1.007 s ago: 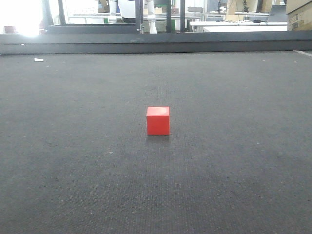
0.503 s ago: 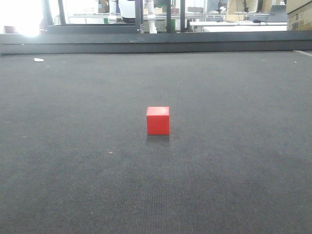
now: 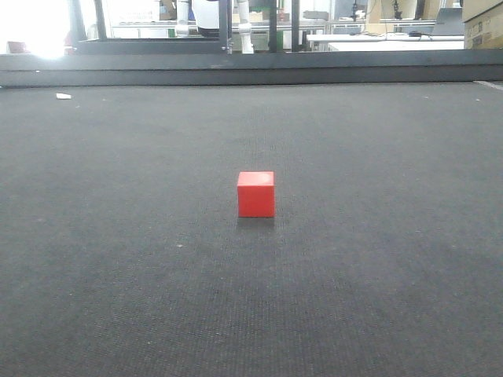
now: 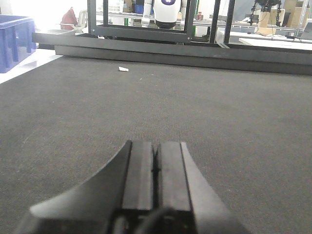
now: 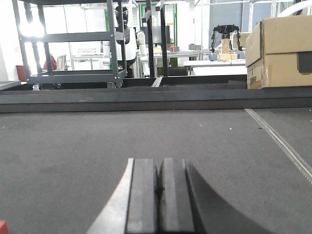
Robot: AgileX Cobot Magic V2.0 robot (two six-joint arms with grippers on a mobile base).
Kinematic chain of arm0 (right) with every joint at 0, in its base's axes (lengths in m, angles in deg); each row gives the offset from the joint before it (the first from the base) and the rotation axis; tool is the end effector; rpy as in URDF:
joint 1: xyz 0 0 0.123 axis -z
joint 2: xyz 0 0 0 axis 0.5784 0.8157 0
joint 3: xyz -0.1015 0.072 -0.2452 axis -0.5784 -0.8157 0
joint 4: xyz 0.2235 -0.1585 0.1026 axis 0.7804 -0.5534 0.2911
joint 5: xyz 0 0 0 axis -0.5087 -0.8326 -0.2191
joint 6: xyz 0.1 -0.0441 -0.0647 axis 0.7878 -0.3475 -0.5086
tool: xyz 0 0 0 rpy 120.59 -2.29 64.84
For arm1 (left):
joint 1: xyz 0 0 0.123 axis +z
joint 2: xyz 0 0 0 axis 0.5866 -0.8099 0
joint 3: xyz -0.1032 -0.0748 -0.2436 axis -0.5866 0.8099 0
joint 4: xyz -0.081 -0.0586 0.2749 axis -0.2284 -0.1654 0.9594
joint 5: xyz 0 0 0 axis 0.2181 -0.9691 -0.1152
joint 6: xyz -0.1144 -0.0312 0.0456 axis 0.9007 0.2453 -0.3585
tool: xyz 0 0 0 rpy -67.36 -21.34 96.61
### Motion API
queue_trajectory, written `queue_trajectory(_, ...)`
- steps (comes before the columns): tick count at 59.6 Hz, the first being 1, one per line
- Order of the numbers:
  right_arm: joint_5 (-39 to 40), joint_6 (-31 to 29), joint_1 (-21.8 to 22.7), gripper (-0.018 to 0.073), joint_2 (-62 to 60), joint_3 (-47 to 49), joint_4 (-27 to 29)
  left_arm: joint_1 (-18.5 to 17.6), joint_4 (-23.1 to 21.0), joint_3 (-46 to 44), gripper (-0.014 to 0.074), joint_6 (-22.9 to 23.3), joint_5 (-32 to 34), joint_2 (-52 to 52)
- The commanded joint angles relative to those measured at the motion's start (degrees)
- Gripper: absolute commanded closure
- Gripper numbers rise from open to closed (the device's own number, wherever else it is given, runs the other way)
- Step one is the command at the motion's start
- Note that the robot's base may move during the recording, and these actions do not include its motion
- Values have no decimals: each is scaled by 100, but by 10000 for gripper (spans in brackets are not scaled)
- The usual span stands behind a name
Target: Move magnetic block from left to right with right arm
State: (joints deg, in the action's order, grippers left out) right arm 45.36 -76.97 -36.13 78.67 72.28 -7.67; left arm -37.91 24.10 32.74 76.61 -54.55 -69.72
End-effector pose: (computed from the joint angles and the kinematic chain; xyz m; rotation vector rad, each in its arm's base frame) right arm 0.1449 0.0027 0.2840 0.0674 1.4455 0.1086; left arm 0.1441 -0.0050 0.2034 -0.0062 1.5153 -0.0624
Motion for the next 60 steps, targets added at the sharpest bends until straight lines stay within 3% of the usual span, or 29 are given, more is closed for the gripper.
queue_trajectory(1,388,0,30,341,665,591,-59,6,0,59,713,25,507,81)
queue_trajectory(11,341,0,-242,17,1902,1366,-94,6,0,59,713,25,507,81)
queue_trajectory(17,341,0,-520,-69,2543,1808,-208,6,0,59,713,25,507,81)
queue_trajectory(29,-277,20,-1221,-69,3805,2882,-244,6,0,59,712,25,507,81)
queue_trajectory(42,-1838,766,-2261,-69,5278,4350,-265,6,0,59,712,25,507,81)
queue_trajectory(51,-2801,1628,-2867,-69,6308,5336,-468,6,0,59,713,25,507,81)
queue_trajectory(60,-3540,2845,-3413,-65,7287,6192,-1029,6,0,59,712,25,507,81)
